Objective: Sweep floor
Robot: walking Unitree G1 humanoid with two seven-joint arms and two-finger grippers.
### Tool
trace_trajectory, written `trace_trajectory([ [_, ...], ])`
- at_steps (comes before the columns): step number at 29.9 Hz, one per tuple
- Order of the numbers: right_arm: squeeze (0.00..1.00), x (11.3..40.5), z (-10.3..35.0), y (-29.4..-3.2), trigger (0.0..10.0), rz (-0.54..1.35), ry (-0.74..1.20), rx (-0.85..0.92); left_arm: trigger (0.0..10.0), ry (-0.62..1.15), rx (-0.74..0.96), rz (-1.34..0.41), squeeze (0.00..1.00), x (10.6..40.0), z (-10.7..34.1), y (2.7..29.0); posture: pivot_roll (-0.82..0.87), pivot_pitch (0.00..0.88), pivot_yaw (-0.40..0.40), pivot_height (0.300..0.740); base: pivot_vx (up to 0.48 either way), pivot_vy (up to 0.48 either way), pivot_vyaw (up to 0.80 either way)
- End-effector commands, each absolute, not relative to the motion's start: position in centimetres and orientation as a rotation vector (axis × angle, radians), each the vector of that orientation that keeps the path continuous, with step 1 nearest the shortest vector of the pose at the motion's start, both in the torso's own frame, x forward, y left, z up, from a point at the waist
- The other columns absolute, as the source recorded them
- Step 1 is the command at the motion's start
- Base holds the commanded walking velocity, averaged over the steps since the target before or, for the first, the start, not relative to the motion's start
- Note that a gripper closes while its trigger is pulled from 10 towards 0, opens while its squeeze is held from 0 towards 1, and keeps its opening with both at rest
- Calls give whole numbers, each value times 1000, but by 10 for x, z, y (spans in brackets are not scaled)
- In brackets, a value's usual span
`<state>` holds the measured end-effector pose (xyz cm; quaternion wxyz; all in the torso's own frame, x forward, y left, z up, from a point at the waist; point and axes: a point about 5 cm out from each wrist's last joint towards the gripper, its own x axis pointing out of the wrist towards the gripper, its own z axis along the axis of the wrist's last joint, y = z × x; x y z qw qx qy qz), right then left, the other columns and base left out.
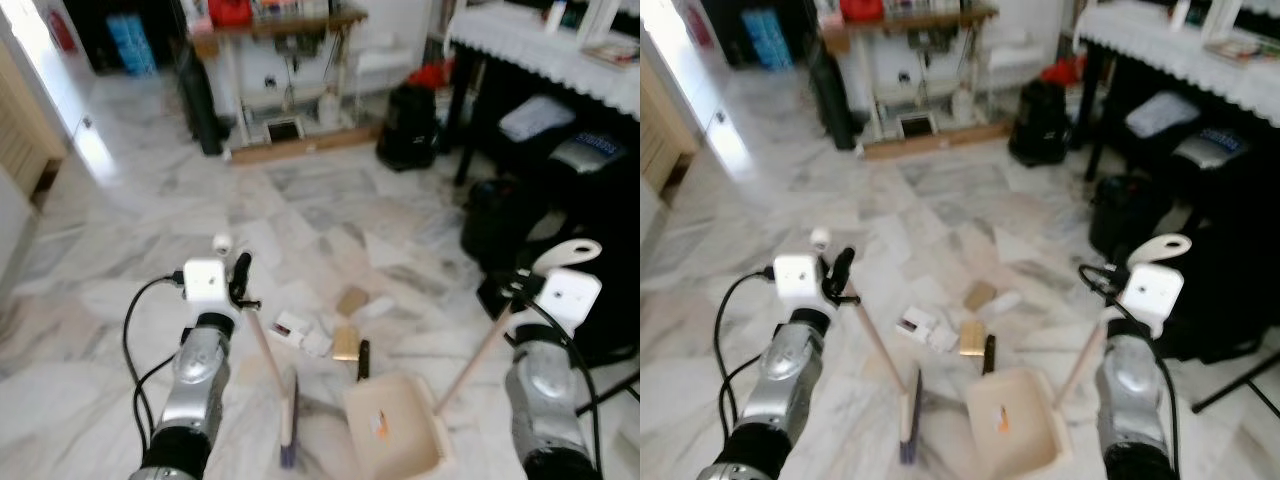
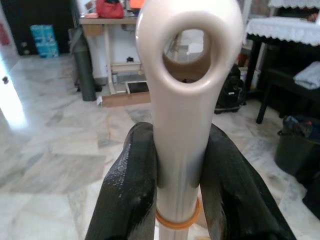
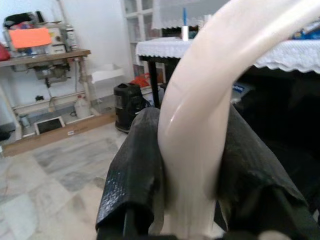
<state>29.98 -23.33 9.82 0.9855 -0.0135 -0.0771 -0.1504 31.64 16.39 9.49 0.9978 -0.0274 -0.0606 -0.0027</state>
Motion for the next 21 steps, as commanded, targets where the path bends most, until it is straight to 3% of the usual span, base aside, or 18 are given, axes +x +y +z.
trace_trajectory([
  [1,0,301,107,-238,10000,-315,-197,-38,10000,-173,-47,-24,0,321,107,158,-173,0,51,740,349,0,0],
  [21,0,301,107,-238,10000,-318,-197,-35,10000,-173,-50,-29,0,321,107,157,-173,0,51,740,345,0,0],
])
